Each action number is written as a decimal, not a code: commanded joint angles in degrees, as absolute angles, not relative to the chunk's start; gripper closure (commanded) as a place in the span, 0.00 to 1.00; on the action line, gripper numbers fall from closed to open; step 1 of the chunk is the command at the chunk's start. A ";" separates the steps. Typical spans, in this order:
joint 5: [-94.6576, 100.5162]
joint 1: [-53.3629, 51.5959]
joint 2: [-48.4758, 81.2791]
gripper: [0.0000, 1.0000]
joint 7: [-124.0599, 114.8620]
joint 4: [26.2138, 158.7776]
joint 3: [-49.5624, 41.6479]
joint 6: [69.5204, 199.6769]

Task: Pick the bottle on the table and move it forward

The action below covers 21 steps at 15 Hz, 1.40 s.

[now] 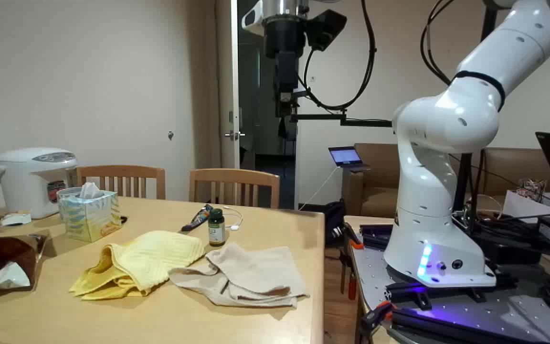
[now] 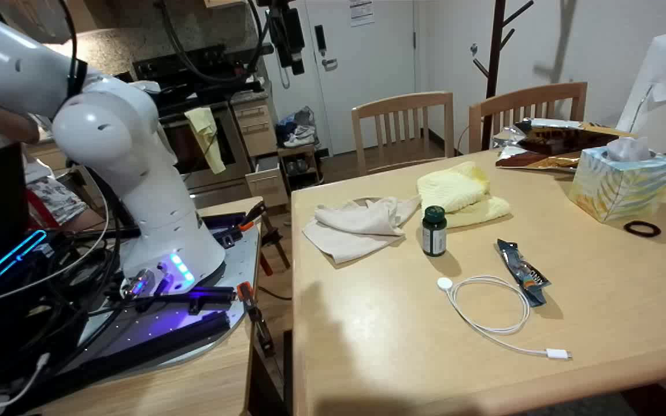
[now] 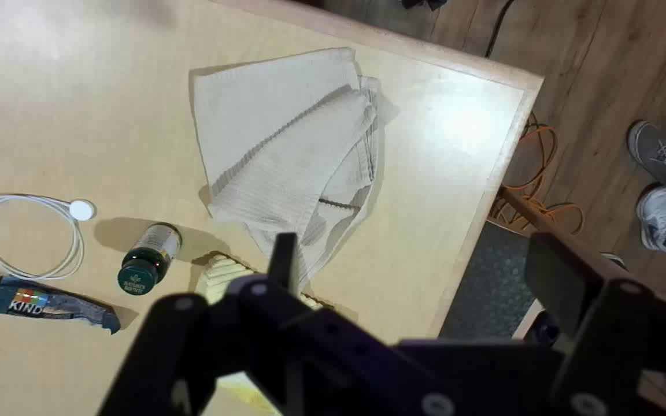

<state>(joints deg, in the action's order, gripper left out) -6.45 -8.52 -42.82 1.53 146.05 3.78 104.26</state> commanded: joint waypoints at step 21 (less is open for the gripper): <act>-4.69 -4.94 -35.17 0.00 2.91 143.36 1.30 114.17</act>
